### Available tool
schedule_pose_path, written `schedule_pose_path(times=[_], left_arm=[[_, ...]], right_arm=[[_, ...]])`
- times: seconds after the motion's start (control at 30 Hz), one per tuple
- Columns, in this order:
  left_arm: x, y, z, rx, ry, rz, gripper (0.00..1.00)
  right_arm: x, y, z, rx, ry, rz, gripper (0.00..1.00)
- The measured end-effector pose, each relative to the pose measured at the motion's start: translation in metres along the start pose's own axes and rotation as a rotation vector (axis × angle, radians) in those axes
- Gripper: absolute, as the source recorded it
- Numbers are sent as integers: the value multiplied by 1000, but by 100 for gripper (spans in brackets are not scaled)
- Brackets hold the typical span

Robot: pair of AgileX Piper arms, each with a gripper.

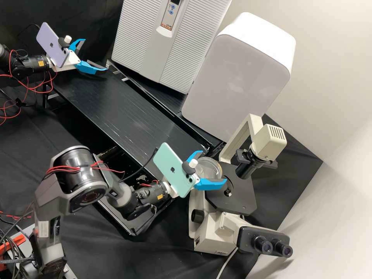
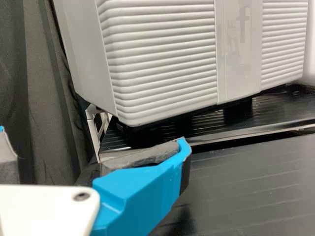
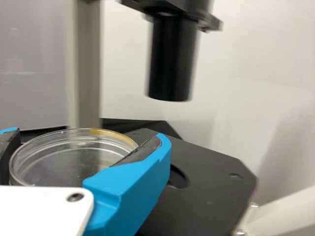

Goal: Place the petri dish on the microscope

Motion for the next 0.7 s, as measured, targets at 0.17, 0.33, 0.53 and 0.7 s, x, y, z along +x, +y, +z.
schedule_pose_path(times=[0.17, 0.33, 0.53, 0.7], left_arm=[[0, 0, 0, 0, 0, 0, 100], [0, 0, 0, 0, 0, 0, 100], [0, 0, 0, 0, 0, 0, 100], [0, 0, 0, 0, 0, 0, 100]], right_arm=[[14, -2, 11, -11, -44, 12, 0], [28, -6, 18, -24, -60, 16, 0], [43, -8, 24, -26, -91, 31, 0], [48, -4, 32, -28, -111, 39, 0]])
